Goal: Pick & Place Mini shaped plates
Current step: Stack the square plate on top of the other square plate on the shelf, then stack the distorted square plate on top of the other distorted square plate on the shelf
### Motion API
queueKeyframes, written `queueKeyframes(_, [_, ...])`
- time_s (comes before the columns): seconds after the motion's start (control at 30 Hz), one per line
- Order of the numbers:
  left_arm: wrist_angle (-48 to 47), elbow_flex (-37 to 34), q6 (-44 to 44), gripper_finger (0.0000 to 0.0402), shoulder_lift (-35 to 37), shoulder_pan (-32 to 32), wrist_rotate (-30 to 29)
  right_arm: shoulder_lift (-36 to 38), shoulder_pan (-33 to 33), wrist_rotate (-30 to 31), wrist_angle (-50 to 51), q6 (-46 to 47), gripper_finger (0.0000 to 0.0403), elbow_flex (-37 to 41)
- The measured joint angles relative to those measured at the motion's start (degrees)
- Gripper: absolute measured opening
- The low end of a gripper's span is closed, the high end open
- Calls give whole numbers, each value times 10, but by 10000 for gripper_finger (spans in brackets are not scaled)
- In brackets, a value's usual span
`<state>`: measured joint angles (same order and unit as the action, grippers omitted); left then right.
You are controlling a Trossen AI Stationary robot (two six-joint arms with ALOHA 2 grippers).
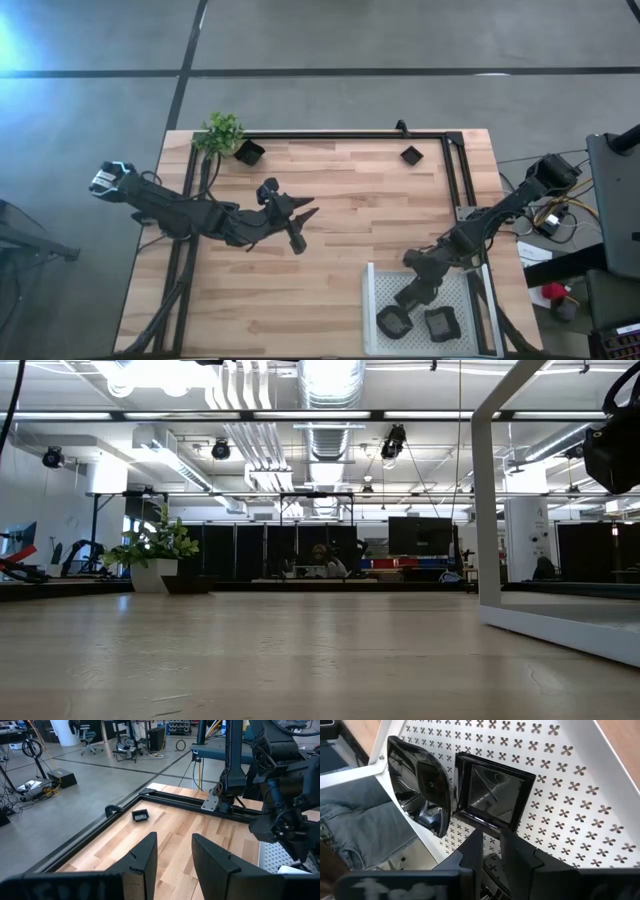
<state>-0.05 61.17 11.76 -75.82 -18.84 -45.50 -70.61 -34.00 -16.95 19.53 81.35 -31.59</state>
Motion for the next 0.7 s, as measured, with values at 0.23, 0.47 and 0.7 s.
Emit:
queueKeyframes(0.23, [0,0,0,117,0,0,0,5,0,2,2,-7,63,0])
queueKeyframes(0.47, [-63,0,15,117,6,4,0,41,0,46,1,-36,63,-20])
queueKeyframes(0.7, [-196,20,111,117,12,46,5,103,0,171,14,-97,63,-49])
